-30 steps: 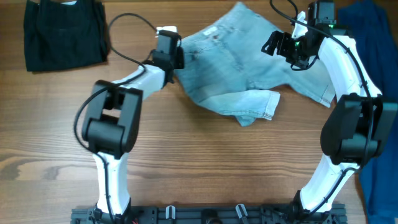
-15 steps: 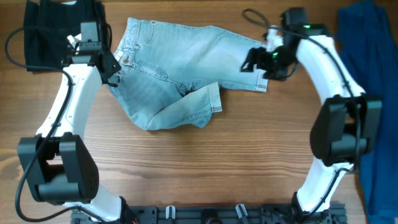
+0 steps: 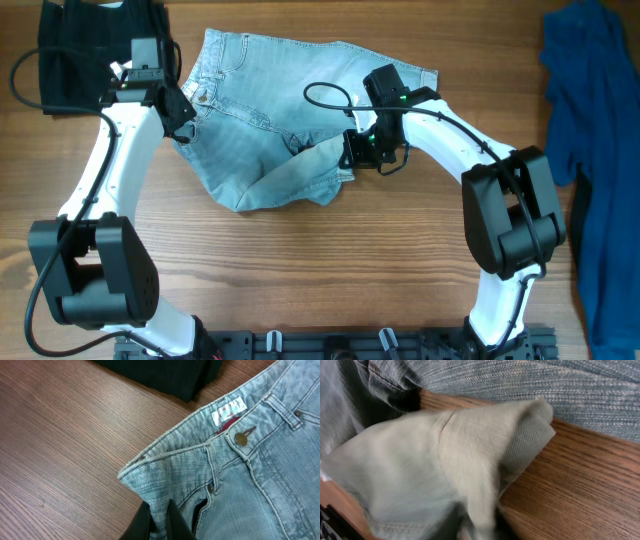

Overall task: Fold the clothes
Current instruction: 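Grasp the waistband with the left gripper, leg hem with the right, then pull the shorts flat between both grippers, stretching them left to right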

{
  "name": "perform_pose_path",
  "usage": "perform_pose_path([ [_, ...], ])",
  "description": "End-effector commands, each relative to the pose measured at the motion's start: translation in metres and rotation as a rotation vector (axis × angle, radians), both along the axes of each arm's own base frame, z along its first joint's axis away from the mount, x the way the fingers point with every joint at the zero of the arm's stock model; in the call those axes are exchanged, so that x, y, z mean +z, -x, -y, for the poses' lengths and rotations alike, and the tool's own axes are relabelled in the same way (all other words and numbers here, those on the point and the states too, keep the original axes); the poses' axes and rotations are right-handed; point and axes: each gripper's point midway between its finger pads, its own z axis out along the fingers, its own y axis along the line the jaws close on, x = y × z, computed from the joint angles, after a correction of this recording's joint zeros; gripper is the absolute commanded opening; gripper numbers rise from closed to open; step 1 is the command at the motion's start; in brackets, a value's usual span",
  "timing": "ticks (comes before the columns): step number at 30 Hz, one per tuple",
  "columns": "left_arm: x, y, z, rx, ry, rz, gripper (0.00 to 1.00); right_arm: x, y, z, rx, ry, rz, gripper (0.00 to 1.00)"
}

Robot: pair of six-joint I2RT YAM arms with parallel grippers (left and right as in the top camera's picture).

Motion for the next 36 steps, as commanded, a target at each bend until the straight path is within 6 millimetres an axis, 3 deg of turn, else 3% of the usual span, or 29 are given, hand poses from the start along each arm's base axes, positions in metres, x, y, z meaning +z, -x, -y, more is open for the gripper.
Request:
perform_pose_path([
  [1,-0.001,0.003,-0.007,0.026,0.010,-0.006,0.04,0.021,-0.005,0.018,-0.044,0.021,0.031,0.04],
  [5,-0.004,0.013,-0.024,0.069,0.010,-0.036,0.04,0.053,0.002,0.069,-0.124,0.097,0.026,0.04],
  [11,-0.009,0.037,-0.049,0.137,0.018,-0.114,0.04,0.082,0.024,0.140,-0.276,0.196,-0.042,0.04],
  [16,-0.006,0.056,-0.054,0.160,0.024,-0.164,0.04,0.099,0.034,0.174,-0.337,0.191,-0.047,0.04],
  [19,0.007,0.063,-0.049,0.149,0.023,-0.158,0.04,0.125,0.027,0.179,-0.375,0.123,0.046,0.04],
  [22,0.034,0.070,-0.038,0.118,0.016,-0.106,0.04,0.158,0.031,0.185,-0.406,0.087,0.152,0.05],
  [26,0.065,0.078,-0.017,0.066,0.035,-0.030,0.04,0.176,0.048,0.185,-0.397,0.095,0.184,0.04],
  [29,0.081,0.079,0.009,-0.007,0.077,0.024,0.04,0.177,0.055,0.181,-0.382,0.089,0.165,0.04],
  [30,0.083,0.078,0.014,-0.022,0.076,0.032,0.04,0.175,0.057,0.178,-0.368,0.090,0.155,0.08],
  [33,0.082,0.074,0.021,-0.042,0.077,0.035,0.04,0.158,0.063,0.164,-0.314,0.093,0.117,0.50],
  [34,0.080,0.072,0.021,-0.042,0.077,0.032,0.04,0.149,0.064,0.159,-0.301,0.093,0.103,0.59],
  [36,0.076,0.070,0.019,-0.036,0.077,0.027,0.04,0.130,0.065,0.150,-0.291,0.088,0.083,0.58],
])
